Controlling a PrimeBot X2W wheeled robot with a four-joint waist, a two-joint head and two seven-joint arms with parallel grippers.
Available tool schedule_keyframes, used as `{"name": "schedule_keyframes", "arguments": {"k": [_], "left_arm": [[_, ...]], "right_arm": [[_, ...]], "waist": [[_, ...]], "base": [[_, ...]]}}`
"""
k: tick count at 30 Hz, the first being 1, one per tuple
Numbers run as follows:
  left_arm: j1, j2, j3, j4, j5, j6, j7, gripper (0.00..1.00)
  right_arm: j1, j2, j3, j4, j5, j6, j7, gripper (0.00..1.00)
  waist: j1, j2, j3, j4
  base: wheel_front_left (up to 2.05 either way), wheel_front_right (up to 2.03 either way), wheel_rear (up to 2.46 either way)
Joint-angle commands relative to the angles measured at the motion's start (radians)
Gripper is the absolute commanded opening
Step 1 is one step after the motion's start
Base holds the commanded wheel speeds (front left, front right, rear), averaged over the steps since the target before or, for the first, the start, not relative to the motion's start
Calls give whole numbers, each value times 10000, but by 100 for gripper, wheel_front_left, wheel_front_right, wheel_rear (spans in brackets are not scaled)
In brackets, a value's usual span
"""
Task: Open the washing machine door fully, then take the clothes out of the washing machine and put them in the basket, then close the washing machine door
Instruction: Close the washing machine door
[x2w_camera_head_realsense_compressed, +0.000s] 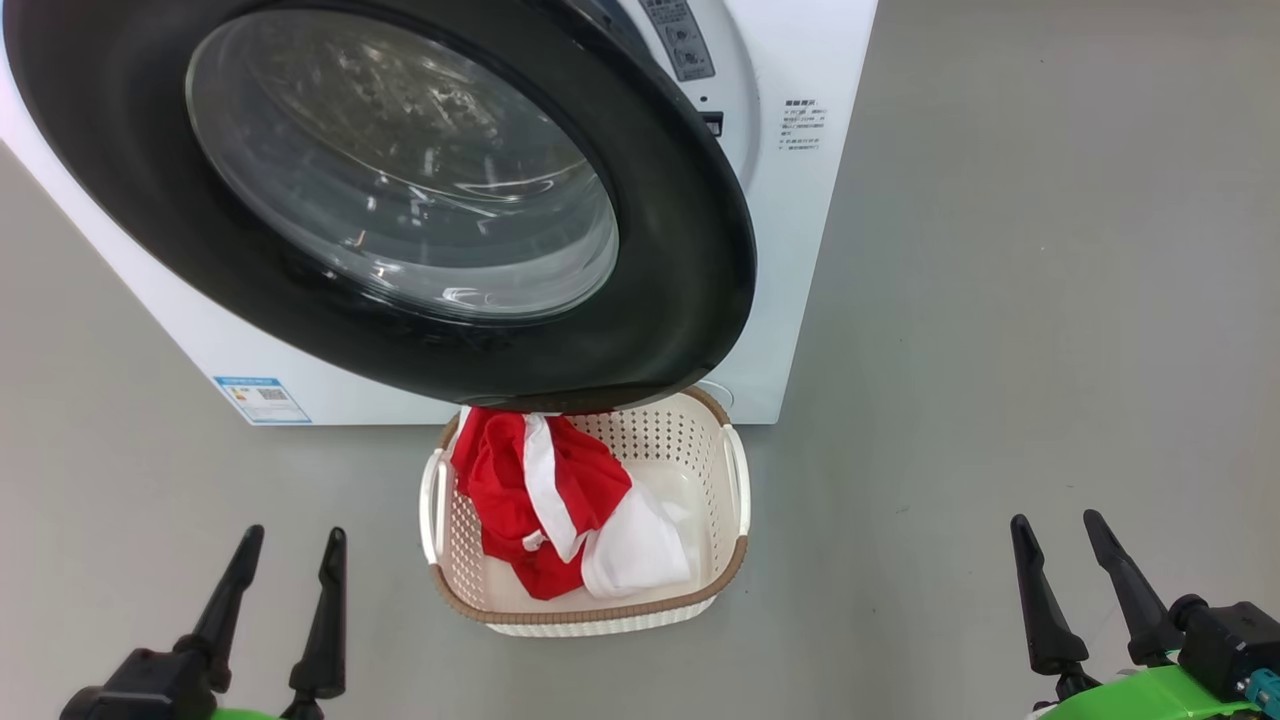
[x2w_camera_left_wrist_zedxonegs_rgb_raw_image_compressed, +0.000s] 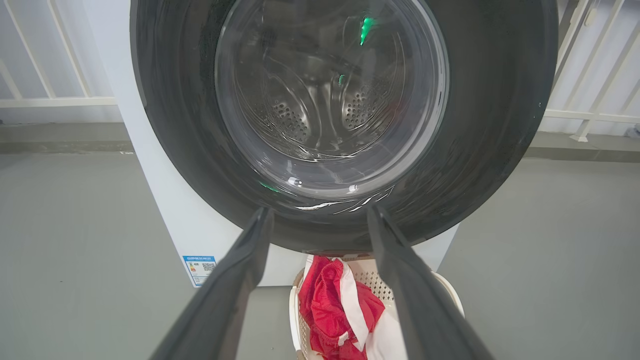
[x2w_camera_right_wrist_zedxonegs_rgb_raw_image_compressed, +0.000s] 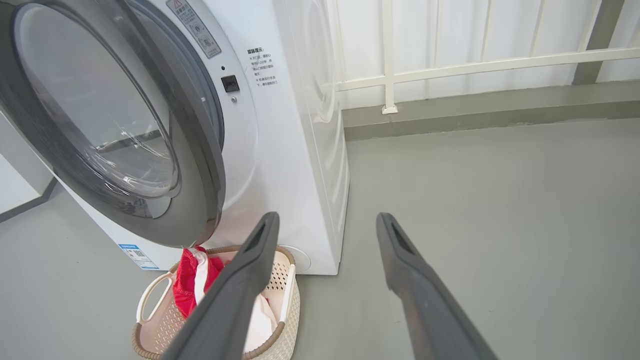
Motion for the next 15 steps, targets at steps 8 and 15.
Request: {"name": "schedule_keyframes", "arguments": {"k": [8, 15], "left_arm": [[-103, 52, 288, -225, 166, -54, -49, 100], [-133, 35, 299, -253, 160, -54, -49, 100]], "right_arm": [[-118, -138, 137, -272, -3, 63, -65, 100], [-164, -131, 157, -278, -18, 63, -65, 100]], "waist": [[0, 0, 47, 63], [0, 0, 76, 103]], "base": [[0, 0, 0], [0, 0, 0]]}}
